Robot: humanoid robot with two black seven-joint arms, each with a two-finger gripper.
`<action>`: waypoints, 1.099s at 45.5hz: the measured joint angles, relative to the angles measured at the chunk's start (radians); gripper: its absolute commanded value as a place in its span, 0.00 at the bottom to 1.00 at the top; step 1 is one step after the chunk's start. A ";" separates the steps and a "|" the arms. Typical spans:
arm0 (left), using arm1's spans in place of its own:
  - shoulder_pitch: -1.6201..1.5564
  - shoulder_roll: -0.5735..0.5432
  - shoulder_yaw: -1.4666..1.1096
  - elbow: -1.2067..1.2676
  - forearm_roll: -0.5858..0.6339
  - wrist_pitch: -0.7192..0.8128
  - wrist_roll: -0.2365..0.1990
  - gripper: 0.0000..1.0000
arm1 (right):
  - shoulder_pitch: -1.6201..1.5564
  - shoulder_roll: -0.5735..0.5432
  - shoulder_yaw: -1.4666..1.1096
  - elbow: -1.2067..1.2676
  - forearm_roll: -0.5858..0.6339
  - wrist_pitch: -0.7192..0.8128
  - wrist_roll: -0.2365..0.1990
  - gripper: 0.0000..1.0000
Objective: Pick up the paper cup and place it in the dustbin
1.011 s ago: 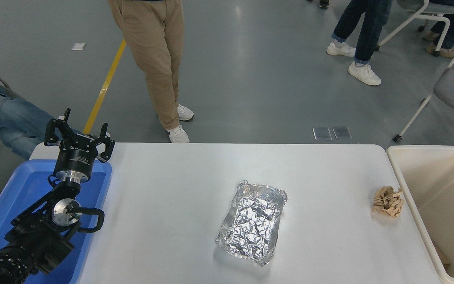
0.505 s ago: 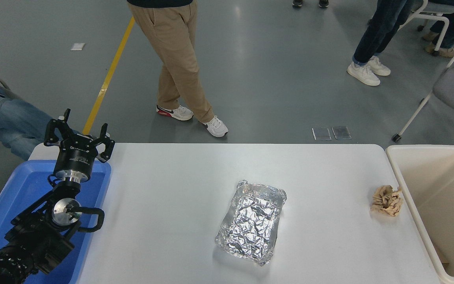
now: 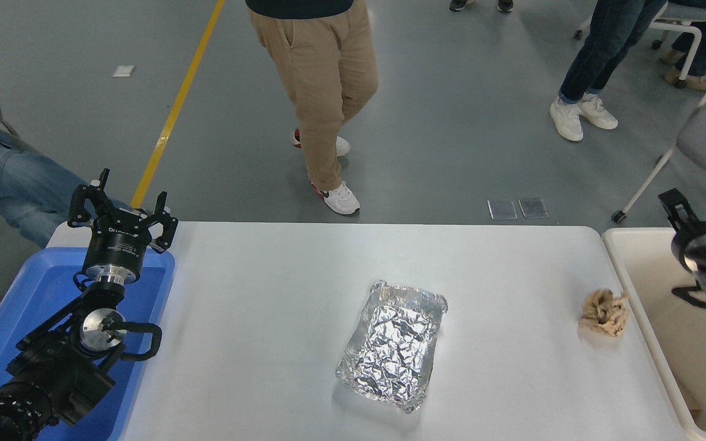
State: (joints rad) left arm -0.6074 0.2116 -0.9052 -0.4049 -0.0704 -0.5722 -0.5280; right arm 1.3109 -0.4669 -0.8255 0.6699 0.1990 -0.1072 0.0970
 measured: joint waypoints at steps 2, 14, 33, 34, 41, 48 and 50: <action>0.000 0.000 0.000 0.000 0.000 0.000 0.000 0.99 | 0.054 0.006 -0.033 0.039 -0.010 0.034 0.000 1.00; 0.000 0.000 0.000 0.000 0.000 0.000 0.000 0.99 | 0.360 0.016 -0.188 0.283 -0.047 0.220 -0.003 1.00; 0.000 0.000 0.000 0.000 0.000 0.000 -0.001 0.99 | 0.794 0.022 -0.433 0.706 -0.104 0.433 -0.008 1.00; 0.000 0.000 0.000 0.000 0.000 0.000 -0.001 0.99 | 0.813 0.023 -0.443 0.723 -0.109 0.444 -0.008 1.00; 0.000 0.000 0.000 0.000 0.000 0.000 -0.001 0.99 | 0.950 0.035 -0.503 0.825 -0.132 0.536 -0.010 1.00; 0.001 0.000 0.000 0.000 0.000 0.000 -0.001 0.99 | 1.049 0.049 -0.529 0.874 -0.143 0.636 -0.013 1.00; 0.001 0.000 0.000 0.000 0.000 0.000 -0.001 0.99 | 1.075 0.056 -0.533 0.885 -0.145 0.662 -0.013 1.00</action>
State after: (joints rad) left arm -0.6064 0.2117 -0.9050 -0.4045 -0.0706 -0.5722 -0.5292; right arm 2.3862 -0.4114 -1.3585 1.5548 0.0537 0.5553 0.0840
